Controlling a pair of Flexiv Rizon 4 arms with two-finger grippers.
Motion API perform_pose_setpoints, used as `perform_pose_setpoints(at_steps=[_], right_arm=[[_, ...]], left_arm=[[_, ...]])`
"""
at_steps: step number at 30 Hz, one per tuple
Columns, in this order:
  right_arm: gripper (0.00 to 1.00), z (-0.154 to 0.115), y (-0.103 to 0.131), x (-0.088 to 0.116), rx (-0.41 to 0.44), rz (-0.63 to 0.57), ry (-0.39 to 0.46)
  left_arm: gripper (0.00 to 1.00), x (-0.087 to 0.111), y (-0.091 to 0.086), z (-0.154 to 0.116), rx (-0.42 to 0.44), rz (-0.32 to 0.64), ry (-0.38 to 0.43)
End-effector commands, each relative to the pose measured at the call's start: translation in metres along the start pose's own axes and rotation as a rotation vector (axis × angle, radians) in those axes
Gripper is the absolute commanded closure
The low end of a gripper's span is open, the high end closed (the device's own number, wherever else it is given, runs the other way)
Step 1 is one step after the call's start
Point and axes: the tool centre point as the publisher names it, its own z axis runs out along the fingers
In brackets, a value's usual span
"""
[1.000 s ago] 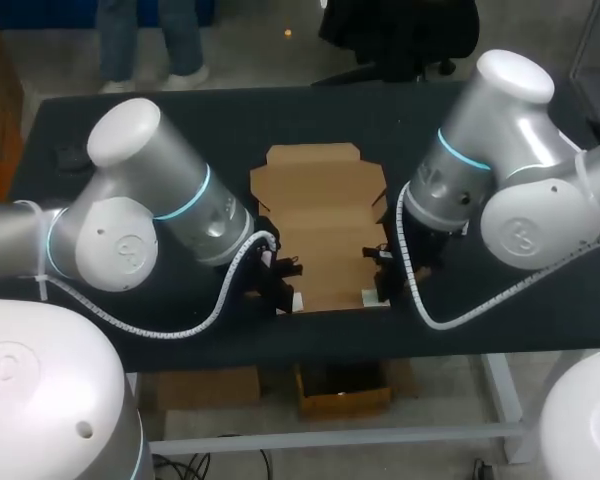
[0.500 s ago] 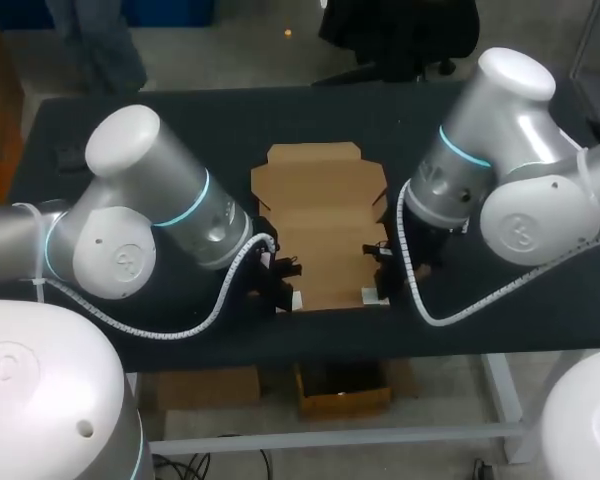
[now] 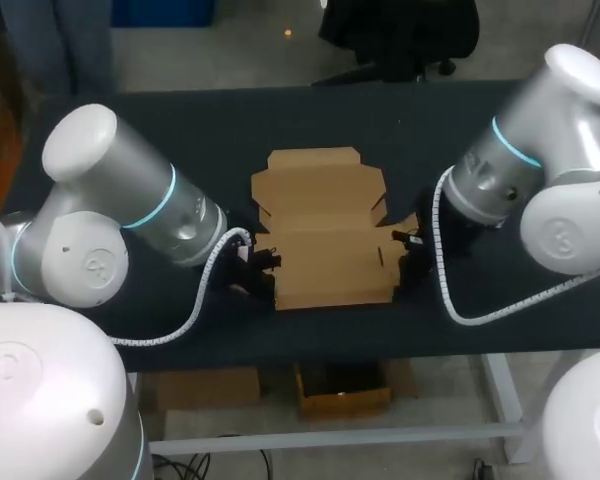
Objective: Assemble the packaging by folding the flat box into shape, placing the metal phone stand inside, and closing the box properly
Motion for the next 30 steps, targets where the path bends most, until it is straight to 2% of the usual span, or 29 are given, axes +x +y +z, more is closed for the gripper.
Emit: perform_pose_setpoints(at_steps=[1, 12, 22, 23, 27, 28, 29, 30], right_arm=[[1.0, -0.016, -0.008, -0.01, -0.02, 0.002, 0.036], [1.0, -0.039, 0.001, -0.022, -0.075, 0.007, 0.088], [1.0, -0.066, 0.017, -0.043, -0.111, 0.027, 0.124], [0.96, -0.07, 0.02, -0.046, -0.114, 0.03, 0.125], [0.78, -0.079, 0.031, -0.053, -0.113, 0.033, 0.137], [0.72, -0.081, 0.034, -0.054, -0.113, 0.033, 0.138], [0.67, -0.083, 0.037, -0.055, -0.116, 0.033, 0.14], [0.62, -0.085, 0.04, -0.057, -0.121, 0.031, 0.152]], left_arm=[[1.0, -0.006, -0.002, -0.014, -0.003, -0.002, 0.008], [1.0, -0.009, -0.017, -0.038, 0.032, 0.006, 0.043], [0.98, -0.015, -0.041, -0.054, 0.033, 0.002, 0.057], [0.8, -0.016, -0.043, -0.056, 0.033, 0.003, 0.058], [0.52, -0.018, -0.05, -0.063, 0.041, 0.01, 0.063], [0.24, -0.019, -0.051, -0.065, 0.042, 0.011, 0.063], [0.06, -0.019, -0.054, -0.067, 0.045, 0.014, 0.064], [0.0, -0.02, -0.056, -0.068, 0.046, 0.015, 0.065]])
